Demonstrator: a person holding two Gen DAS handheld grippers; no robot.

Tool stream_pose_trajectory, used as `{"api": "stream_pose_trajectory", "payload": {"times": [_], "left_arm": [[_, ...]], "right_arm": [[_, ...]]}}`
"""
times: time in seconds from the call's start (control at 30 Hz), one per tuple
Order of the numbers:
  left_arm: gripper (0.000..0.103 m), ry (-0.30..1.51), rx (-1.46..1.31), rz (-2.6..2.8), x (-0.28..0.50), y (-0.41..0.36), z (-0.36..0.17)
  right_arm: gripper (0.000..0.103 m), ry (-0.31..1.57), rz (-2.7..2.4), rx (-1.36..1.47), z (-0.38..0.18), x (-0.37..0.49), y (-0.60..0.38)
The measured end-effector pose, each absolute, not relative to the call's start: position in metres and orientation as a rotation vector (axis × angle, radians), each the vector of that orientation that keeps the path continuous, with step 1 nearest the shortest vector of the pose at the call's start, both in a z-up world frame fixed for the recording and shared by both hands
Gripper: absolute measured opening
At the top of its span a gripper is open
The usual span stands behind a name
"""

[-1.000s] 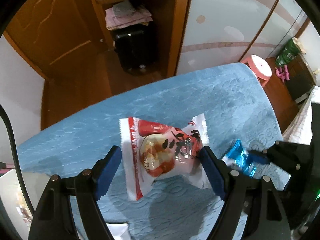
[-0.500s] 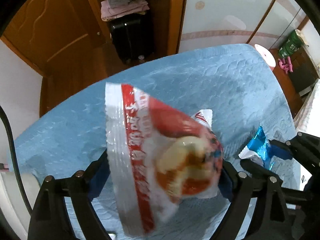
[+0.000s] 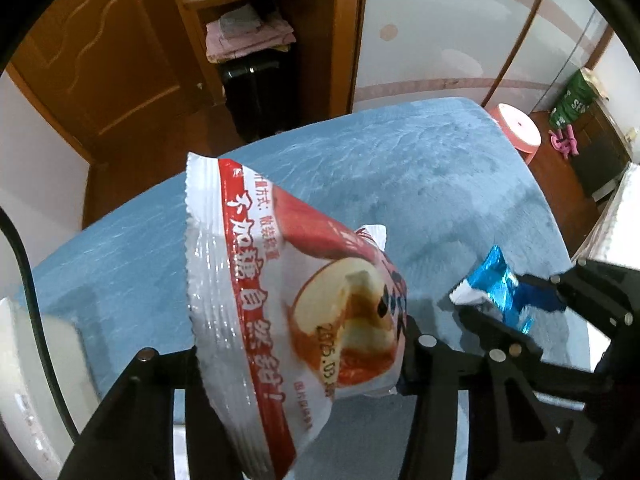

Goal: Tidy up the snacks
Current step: 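Carry the printed bag and blue snack over the tray and release them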

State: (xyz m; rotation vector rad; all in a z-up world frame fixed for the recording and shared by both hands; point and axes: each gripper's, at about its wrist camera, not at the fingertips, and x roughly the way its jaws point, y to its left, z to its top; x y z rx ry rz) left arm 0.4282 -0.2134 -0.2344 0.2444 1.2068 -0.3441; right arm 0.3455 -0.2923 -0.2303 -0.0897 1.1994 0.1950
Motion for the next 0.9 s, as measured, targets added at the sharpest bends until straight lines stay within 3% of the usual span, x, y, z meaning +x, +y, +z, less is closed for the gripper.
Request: {"api": "stream_pose_trajectory", "payload": {"times": [0.6,0.9], "left_arm": [[0.048,1.035,0.205,-0.284,0.257,-0.143,-0.098],[0.048,0.984,0.165,-0.235,0.176,-0.082,-0.066]], "right_arm": [[0.030,1.082,0.188,-0.055,-0.107,0.230,-0.247],[0.030,1.012,0.286,-0.080,-0.065,0.163,-0.189]]}}
